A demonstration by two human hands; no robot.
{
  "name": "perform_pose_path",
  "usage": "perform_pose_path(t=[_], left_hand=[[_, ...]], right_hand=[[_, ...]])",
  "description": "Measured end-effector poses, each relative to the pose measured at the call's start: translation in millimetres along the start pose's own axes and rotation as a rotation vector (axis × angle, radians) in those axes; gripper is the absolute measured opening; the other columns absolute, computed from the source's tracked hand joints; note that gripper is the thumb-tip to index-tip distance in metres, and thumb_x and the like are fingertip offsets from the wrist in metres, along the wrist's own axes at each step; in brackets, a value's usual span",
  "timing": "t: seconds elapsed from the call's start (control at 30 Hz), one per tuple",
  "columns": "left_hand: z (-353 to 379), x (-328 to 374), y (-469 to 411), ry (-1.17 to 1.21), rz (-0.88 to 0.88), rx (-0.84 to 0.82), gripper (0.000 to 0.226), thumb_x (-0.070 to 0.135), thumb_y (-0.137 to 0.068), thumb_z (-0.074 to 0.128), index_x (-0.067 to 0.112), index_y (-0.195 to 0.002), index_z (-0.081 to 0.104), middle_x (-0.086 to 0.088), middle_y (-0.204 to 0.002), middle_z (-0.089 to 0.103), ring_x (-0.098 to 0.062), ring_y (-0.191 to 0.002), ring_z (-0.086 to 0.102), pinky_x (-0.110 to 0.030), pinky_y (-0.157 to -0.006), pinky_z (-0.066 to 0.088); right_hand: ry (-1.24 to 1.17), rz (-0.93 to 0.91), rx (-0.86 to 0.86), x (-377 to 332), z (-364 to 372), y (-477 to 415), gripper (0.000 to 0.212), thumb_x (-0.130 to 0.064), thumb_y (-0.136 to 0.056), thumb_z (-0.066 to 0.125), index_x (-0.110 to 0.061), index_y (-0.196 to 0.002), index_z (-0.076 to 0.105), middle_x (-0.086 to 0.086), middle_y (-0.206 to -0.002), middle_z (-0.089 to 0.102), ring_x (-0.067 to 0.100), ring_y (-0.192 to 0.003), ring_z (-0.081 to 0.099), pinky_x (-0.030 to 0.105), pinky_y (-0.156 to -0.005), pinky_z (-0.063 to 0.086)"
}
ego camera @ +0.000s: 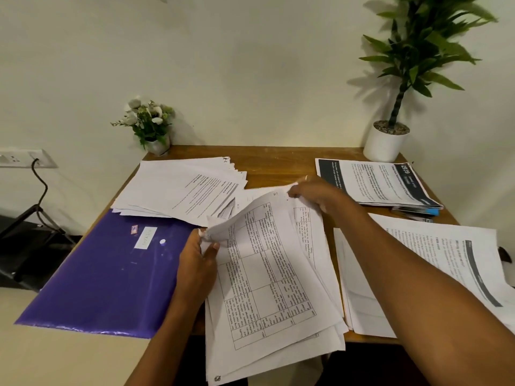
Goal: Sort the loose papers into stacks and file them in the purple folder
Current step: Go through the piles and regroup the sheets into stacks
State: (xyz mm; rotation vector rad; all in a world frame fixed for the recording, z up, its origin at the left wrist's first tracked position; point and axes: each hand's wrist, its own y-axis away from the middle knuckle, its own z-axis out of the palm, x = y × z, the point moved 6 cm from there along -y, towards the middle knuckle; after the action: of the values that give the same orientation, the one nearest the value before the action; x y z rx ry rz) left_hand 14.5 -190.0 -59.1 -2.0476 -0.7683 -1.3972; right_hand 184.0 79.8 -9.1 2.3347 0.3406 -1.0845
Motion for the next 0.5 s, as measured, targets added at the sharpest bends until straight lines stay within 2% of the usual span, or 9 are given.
perform_pose_path(t=[0.07, 0.1, 0.17, 0.23, 0.3, 0.37, 0.43, 0.5], left_hand=[[0, 0, 0, -0.01, -0.004, 0.005, 0.019, 0.009, -0.101, 0.057, 0.024, -0.112, 0.056, 0.012, -0.105, 0.064, -0.002, -0.093, 0.064, -0.015, -0.062, 0.052], [0, 0, -1, -0.017, -0.005, 0.004, 0.018, 0.009, -0.101, 0.057, 0.023, -0.113, 0.056, 0.012, -0.105, 0.064, -0.004, -0.094, 0.064, -0.015, -0.064, 0.051], [0, 0, -1, -0.033, -0.003, 0.004, 0.017, 0.009, -0.101, 0.058, 0.021, -0.113, 0.056, 0.015, -0.106, 0.063, -0.004, -0.096, 0.062, -0.015, -0.068, 0.05], [0, -1, -1, -0.043, 0.001, 0.003, 0.017, 0.009, -0.1, 0.058, 0.019, -0.114, 0.057, 0.017, -0.107, 0.062, -0.004, -0.099, 0.062, -0.017, -0.071, 0.05], [1, -2, -1, -0.041, 0.005, 0.002, 0.018, 0.009, -0.1, 0.058, 0.018, -0.116, 0.057, 0.015, -0.108, 0.063, -0.004, -0.1, 0.062, -0.017, -0.072, 0.05], [1, -3, -1, -0.038, 0.004, 0.002, 0.02, 0.009, -0.1, 0.059, 0.019, -0.117, 0.057, 0.015, -0.11, 0.064, -0.004, -0.101, 0.062, -0.017, -0.073, 0.049], [1, -3, -1, -0.037, 0.001, 0.003, 0.021, 0.009, -0.1, 0.058, 0.02, -0.118, 0.057, 0.017, -0.109, 0.063, -0.003, -0.101, 0.062, -0.017, -0.073, 0.049], [1, -3, -2, -0.041, -0.003, 0.002, 0.02, 0.01, -0.101, 0.058, 0.02, -0.118, 0.056, 0.016, -0.109, 0.063, -0.003, -0.099, 0.062, -0.018, -0.071, 0.05]], right_hand=[[0.09, -0.215, 0.248, -10, -15, 1, 0.017, -0.03, -0.095, 0.068, -0.02, -0.106, 0.061, -0.002, -0.099, 0.066, 0.018, -0.091, 0.062, 0.036, -0.084, 0.051], [0.102, -0.309, 0.359, -15, -23, 5, 0.011, -0.031, -0.096, 0.067, -0.023, -0.098, 0.059, -0.006, -0.092, 0.064, 0.017, -0.09, 0.06, 0.035, -0.082, 0.048], [0.064, -0.454, 0.529, -23, -39, 13, 0.014, -0.028, -0.096, 0.067, -0.023, -0.089, 0.056, -0.01, -0.083, 0.06, 0.012, -0.084, 0.058, 0.024, -0.072, 0.04], [-0.123, -0.574, 0.656, -32, -57, 25, 0.016, -0.023, -0.095, 0.069, -0.018, -0.089, 0.055, -0.011, -0.081, 0.06, 0.0, -0.074, 0.057, 0.019, -0.064, 0.041], [-0.348, -0.616, 0.757, -36, -77, 35, 0.015, -0.02, -0.095, 0.069, -0.015, -0.095, 0.054, -0.013, -0.084, 0.056, -0.007, -0.072, 0.054, 0.017, -0.067, 0.04], [-0.454, -0.532, 0.738, -34, -88, 32, 0.026, -0.026, -0.094, 0.07, -0.016, -0.111, 0.052, -0.009, -0.1, 0.056, -0.004, -0.087, 0.054, 0.02, -0.076, 0.041], [-0.467, -0.32, 0.57, -21, -83, 17, 0.057, -0.028, -0.089, 0.077, -0.019, -0.135, 0.045, 0.003, -0.123, 0.054, 0.013, -0.103, 0.057, 0.025, -0.078, 0.046], [-0.407, -0.094, 0.4, 2, -64, 10, 0.088, -0.021, -0.082, 0.084, -0.021, -0.151, 0.031, 0.009, -0.14, 0.052, 0.024, -0.112, 0.061, 0.032, -0.077, 0.054]])
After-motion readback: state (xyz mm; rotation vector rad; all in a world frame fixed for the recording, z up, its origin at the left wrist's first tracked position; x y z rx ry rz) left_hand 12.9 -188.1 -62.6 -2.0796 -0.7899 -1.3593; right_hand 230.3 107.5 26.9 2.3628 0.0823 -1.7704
